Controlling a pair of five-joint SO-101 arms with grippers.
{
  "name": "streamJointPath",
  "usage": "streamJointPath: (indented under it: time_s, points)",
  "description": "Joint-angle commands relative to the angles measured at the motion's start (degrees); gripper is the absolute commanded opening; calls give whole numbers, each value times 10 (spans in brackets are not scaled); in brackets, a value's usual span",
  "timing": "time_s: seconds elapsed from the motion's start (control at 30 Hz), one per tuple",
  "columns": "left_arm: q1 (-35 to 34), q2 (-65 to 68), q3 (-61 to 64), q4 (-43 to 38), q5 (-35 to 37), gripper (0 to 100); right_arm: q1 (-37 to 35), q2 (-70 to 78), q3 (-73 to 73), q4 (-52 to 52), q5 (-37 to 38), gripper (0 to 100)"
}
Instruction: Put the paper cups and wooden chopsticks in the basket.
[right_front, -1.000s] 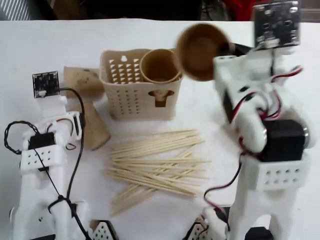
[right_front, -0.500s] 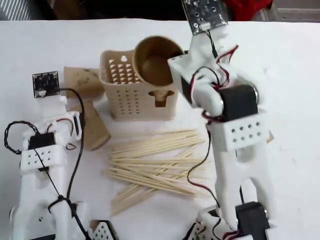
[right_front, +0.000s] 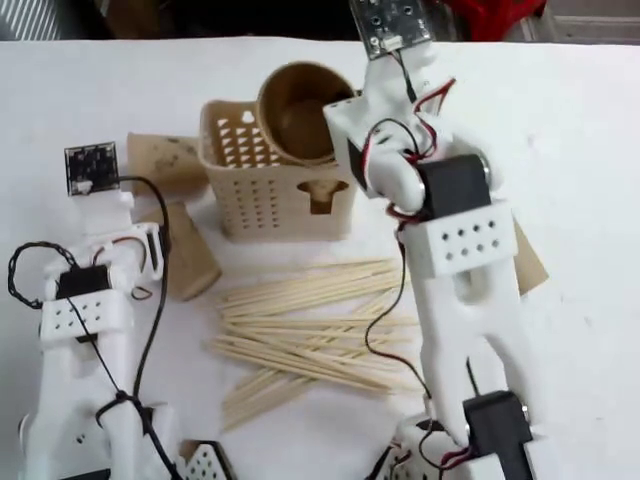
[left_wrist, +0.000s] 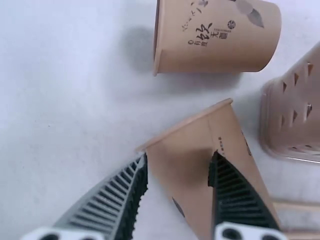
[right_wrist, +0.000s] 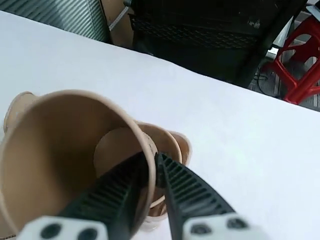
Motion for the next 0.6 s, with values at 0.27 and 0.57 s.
streamJointPath:
  time_s: [0.27,0.57]
  points:
    - [10,0,1,-3,1,211,40,0,10,3,2,224]
    - [10,0,1,-3,1,211,168,-51,13,143,2,156]
